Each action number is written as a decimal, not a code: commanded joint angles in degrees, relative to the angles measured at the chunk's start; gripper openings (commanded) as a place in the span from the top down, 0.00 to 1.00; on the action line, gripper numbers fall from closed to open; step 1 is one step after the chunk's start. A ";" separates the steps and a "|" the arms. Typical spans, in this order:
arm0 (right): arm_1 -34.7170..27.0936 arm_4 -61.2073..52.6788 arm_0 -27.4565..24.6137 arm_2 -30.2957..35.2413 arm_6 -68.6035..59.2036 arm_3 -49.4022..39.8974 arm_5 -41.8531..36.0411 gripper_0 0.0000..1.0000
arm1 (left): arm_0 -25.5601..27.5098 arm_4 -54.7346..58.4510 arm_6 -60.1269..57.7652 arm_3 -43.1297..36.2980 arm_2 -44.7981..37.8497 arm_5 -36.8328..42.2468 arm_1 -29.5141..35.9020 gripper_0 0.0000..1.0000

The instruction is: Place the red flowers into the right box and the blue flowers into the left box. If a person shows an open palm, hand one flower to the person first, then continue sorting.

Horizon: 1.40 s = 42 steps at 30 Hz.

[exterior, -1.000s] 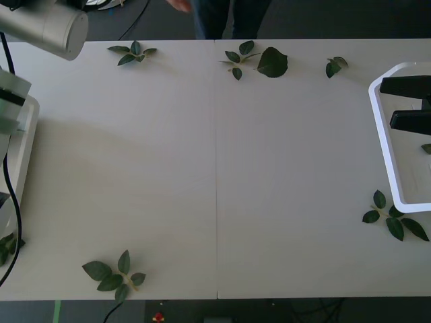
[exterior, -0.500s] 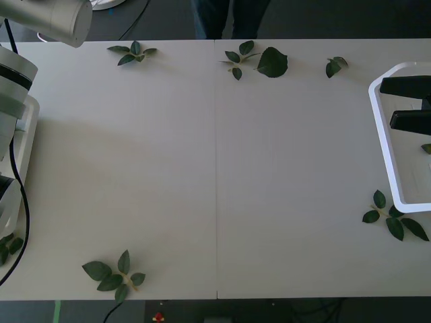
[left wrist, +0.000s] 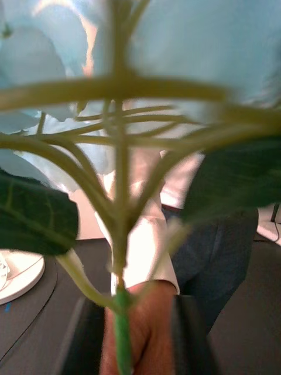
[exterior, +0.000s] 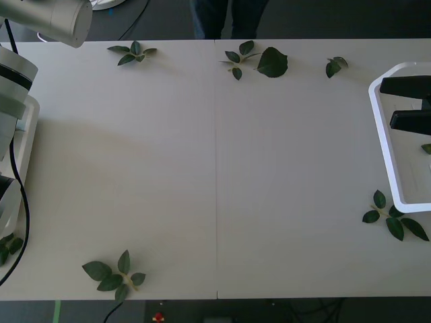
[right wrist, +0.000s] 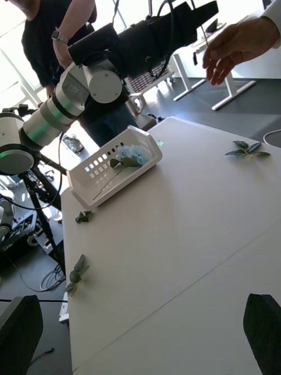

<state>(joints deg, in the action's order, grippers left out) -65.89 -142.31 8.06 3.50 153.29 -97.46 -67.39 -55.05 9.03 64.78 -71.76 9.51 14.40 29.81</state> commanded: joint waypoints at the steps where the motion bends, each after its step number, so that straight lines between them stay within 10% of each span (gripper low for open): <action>1: -2.84 0.10 -0.50 0.99 1.71 -0.89 -0.28 0.00 | -3.58 -0.42 2.36 -0.57 0.77 -0.95 -0.63 0.00; 25: -2.84 0.10 -0.50 0.99 1.71 -0.89 -0.28 0.00 | -0.94 1.34 2.19 -1.80 3.58 -1.30 -0.36 0.00; 34: -2.84 0.10 -0.50 0.99 1.71 -0.89 -0.28 0.00 | 3.37 18.22 0.96 -33.80 0.07 36.05 11.24 0.00; 42: -2.84 0.10 -0.50 0.99 1.71 -0.89 -0.28 0.00 | 19.01 37.99 -0.89 -56.21 -5.03 40.10 28.46 0.00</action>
<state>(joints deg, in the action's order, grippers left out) -65.89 -142.30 8.01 3.50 153.29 -97.47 -67.40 -42.76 42.77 64.78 -122.41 6.54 56.58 48.93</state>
